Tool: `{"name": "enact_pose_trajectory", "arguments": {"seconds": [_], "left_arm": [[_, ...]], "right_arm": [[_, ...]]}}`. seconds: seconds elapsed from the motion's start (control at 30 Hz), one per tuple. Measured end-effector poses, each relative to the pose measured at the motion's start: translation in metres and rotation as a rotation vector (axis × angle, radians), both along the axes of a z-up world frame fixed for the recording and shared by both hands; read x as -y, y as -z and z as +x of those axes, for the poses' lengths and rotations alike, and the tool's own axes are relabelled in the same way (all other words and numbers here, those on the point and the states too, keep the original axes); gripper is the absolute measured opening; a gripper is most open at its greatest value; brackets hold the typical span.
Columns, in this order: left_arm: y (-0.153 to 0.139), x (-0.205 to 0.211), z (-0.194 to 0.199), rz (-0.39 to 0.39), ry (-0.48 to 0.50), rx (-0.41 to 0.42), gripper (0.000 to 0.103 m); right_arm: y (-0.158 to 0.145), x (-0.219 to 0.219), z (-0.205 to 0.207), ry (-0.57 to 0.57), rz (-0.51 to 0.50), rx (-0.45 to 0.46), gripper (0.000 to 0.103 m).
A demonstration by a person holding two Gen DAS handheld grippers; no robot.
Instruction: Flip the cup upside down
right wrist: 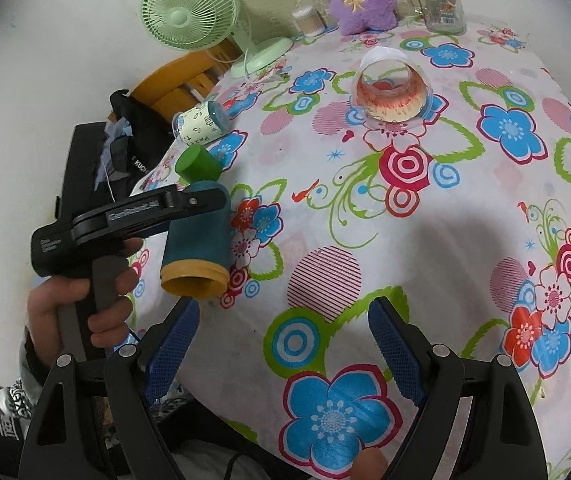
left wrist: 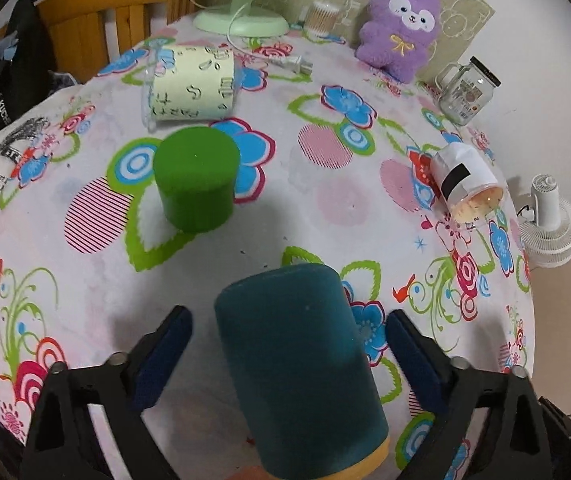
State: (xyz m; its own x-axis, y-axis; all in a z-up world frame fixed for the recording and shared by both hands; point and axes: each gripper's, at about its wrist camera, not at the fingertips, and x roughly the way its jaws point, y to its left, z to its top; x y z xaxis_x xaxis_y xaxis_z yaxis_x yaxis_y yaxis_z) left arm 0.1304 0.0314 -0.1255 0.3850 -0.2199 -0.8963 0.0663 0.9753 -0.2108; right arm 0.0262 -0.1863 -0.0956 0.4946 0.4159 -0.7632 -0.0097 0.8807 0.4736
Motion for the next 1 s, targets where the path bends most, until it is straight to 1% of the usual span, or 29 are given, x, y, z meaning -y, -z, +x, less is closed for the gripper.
{"name": "enact_pose_trajectory", "arguments": {"seconds": [0.07, 0.1, 0.17, 0.33, 0.4, 0.67, 0.83, 1.0], "left_arm": [[0.004, 0.002, 0.001, -0.01, 0.009, -0.026, 0.08], [0.007, 0.003, 0.002, -0.013, 0.014, -0.042, 0.077], [0.009, 0.003, 0.003, -0.031, 0.017, -0.055, 0.074], [0.002, -0.002, 0.0, -0.057, 0.001, -0.044, 0.072], [-0.007, -0.003, -0.005, -0.068, 0.013, -0.013, 0.071], [-0.045, 0.0, -0.025, -0.058, 0.045, 0.13, 0.069], [-0.063, -0.001, -0.035, -0.042, 0.05, 0.203, 0.069], [-0.079, -0.006, -0.046, -0.034, 0.054, 0.252, 0.069]], "right_arm": [[0.0, 0.001, -0.001, 0.001, 0.004, 0.003, 0.088], [0.0, 0.002, -0.002, 0.002, 0.004, 0.005, 0.088], [0.0, 0.004, -0.003, 0.006, 0.005, 0.009, 0.088], [0.001, 0.006, -0.006, 0.01, 0.011, 0.01, 0.088], [0.001, 0.005, -0.007, 0.007, 0.012, 0.01, 0.088], [-0.002, -0.004, -0.01, -0.011, 0.004, 0.025, 0.088], [-0.006, -0.008, -0.014, -0.016, -0.002, 0.035, 0.088], [-0.008, -0.01, -0.016, -0.015, -0.006, 0.04, 0.088]]}}
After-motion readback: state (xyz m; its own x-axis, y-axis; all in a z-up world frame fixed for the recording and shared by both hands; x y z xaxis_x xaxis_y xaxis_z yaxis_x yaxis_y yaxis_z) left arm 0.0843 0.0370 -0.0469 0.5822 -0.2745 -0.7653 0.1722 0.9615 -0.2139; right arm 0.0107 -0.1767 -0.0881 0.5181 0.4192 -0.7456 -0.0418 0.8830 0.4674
